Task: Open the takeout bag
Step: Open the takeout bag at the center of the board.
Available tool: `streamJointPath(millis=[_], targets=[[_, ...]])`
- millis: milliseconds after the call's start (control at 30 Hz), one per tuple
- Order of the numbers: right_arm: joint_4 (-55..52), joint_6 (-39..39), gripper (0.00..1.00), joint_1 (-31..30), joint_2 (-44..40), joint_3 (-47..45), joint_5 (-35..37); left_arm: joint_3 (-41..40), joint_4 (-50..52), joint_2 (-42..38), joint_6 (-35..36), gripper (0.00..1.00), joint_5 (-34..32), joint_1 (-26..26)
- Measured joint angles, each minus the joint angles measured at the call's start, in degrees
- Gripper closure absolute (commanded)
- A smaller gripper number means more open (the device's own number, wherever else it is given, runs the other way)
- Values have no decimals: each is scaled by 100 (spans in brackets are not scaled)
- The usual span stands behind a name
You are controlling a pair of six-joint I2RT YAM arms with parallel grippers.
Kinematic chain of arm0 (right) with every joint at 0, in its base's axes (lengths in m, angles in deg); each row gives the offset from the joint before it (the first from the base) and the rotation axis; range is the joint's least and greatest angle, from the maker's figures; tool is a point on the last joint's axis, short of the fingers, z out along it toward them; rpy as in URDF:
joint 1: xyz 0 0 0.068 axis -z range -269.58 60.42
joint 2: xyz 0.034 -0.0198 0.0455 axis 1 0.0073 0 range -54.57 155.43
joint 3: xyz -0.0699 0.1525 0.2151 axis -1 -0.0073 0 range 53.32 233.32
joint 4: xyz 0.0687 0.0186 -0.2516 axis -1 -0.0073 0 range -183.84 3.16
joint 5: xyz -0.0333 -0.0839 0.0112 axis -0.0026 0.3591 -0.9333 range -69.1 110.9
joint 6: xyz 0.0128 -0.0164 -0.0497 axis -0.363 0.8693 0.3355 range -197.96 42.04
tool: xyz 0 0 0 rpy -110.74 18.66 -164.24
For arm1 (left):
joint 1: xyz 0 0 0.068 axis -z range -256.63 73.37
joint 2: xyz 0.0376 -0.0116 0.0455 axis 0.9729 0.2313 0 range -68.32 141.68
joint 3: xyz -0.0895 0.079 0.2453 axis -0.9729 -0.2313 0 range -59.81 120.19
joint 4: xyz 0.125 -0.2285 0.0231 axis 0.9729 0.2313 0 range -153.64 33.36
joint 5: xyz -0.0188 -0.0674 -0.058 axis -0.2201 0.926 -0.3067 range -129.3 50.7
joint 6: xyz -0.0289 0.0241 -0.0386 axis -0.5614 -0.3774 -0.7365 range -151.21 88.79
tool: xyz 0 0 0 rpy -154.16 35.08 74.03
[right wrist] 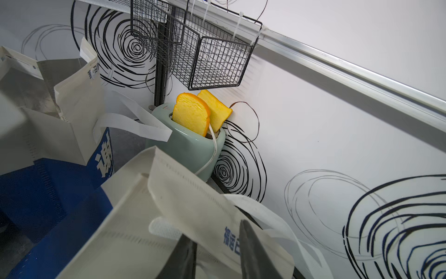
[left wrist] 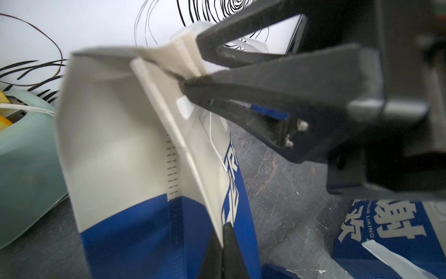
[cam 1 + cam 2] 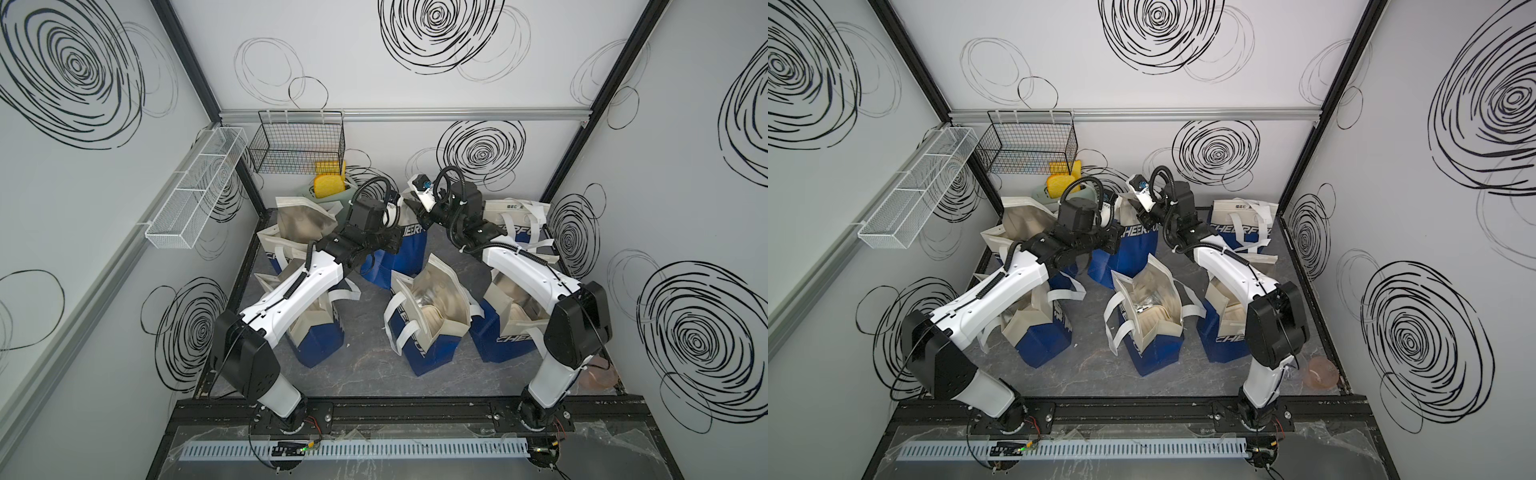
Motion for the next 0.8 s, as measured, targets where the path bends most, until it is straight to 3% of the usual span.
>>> streamJointPath(millis=[333, 467, 533, 567, 800], targets=[[-74, 83, 73, -50, 2, 0, -4, 0, 136, -4, 249, 100, -238, 168], [-81, 83, 82, -76, 11, 0, -11, -7, 142, -11, 337, 100, -302, 216], [-81, 76, 97, -81, 20, 0, -17, -37, 142, -35, 361, 100, -326, 223], [-83, 94, 100, -81, 26, 0, -22, -55, 146, -57, 376, 100, -339, 223], [-131, -9, 100, -96, 39, 0, 9, -225, 133, -166, 267, 100, -275, 70]])
